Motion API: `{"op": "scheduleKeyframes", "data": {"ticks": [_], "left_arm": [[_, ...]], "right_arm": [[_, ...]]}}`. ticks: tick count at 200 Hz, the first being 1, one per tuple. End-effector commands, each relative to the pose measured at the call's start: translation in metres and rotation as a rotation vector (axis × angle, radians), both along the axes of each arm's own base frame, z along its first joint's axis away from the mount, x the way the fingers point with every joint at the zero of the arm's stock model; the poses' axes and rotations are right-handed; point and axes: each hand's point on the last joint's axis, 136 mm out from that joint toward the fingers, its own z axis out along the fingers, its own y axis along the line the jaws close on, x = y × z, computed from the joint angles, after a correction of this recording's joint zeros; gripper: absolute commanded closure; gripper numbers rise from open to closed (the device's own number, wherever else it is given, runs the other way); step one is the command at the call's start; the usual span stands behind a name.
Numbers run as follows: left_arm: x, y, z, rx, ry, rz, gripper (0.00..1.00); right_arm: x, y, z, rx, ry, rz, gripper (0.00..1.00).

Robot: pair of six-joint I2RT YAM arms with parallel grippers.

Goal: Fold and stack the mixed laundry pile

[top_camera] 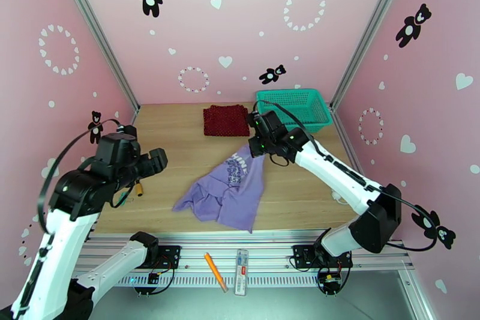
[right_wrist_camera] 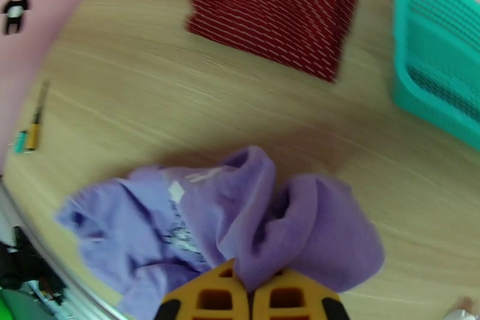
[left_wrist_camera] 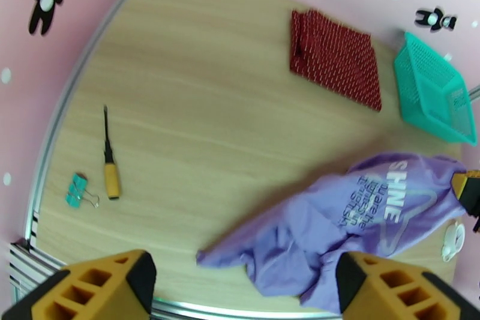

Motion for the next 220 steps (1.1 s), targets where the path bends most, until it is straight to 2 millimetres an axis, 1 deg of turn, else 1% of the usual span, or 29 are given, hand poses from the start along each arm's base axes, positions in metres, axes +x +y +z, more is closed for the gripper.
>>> {"op": "scheduleKeyframes", "data": {"ticks": [1,4,8,21,31,41,52,65,77,80,87,105,119,130,137,139,145,163,180,205,220], "left_arm": [[0.009,-0.024,-0.032,-0.102,0.081,-0.023,0.16],[0.009,-0.026,-0.036,-0.111,0.09,-0.026,0.16],[0.009,-0.03,-0.044,-0.122,0.109,-0.031,0.16],[0.009,-0.038,-0.065,-0.145,0.162,-0.034,0.16],[0.007,-0.043,-0.08,-0.154,0.199,-0.037,0.16],[0.006,-0.047,-0.095,-0.163,0.233,-0.036,0.15],[0.005,-0.052,-0.113,-0.172,0.277,-0.032,0.15],[0.005,-0.053,-0.134,-0.163,0.327,-0.012,0.15],[0.005,-0.049,-0.155,-0.133,0.371,0.022,0.15],[0.005,-0.047,-0.16,-0.12,0.381,0.034,0.16],[0.005,-0.042,-0.171,-0.091,0.404,0.061,0.16],[0.007,-0.029,-0.193,-0.028,0.436,0.137,0.18],[0.01,-0.026,-0.206,-0.01,0.447,0.174,0.18],[0.018,-0.026,-0.211,-0.01,0.435,0.199,0.19],[0.023,-0.025,-0.214,-0.005,0.429,0.211,0.19],[0.017,-0.022,-0.222,0.007,0.45,0.218,0.19],[0.019,-0.021,-0.228,0.016,0.456,0.231,0.19],[0.028,-0.018,-0.241,0.023,0.458,0.26,0.19],[0.036,-0.02,-0.254,0.016,0.458,0.267,0.2],[0.041,-0.029,-0.277,0.0,0.5,0.253,0.26],[0.04,-0.036,-0.292,-0.024,0.53,0.239,0.34]], "right_arm": [[0.022,-0.053,-0.011,-0.119,-0.076,-0.153,1.0],[0.023,-0.058,-0.016,-0.129,-0.067,-0.165,0.99],[0.025,-0.064,-0.022,-0.145,-0.055,-0.181,0.92],[0.028,-0.078,-0.042,-0.194,-0.011,-0.213,0.65],[0.027,-0.082,-0.052,-0.225,0.013,-0.21,0.5],[0.024,-0.081,-0.058,-0.226,0.03,-0.191,0.42],[0.017,-0.074,-0.057,-0.199,0.035,-0.155,0.35],[0.006,-0.063,-0.049,-0.183,0.019,-0.094,0.25],[-0.01,-0.05,-0.04,-0.175,0.011,-0.017,0.23],[-0.016,-0.046,-0.036,-0.17,0.008,0.013,0.19],[-0.026,-0.038,-0.033,-0.16,0.01,0.057,0.18],[-0.062,-0.016,-0.03,-0.091,0.046,0.18,0.18],[-0.091,0.0,-0.035,-0.027,0.088,0.268,0.18],[-0.112,0.011,-0.04,0.008,0.114,0.321,0.18],[-0.124,0.016,-0.047,0.018,0.136,0.344,0.18],[-0.127,0.018,-0.048,0.021,0.142,0.352,0.18],[-0.136,0.022,-0.054,0.024,0.159,0.373,0.18],[-0.161,0.031,-0.074,0.0,0.195,0.425,0.18],[-0.181,0.038,-0.096,-0.02,0.235,0.461,0.17],[-0.209,0.05,-0.121,-0.062,0.264,0.526,0.15],[-0.221,0.056,-0.132,-0.097,0.275,0.563,0.15]]}}
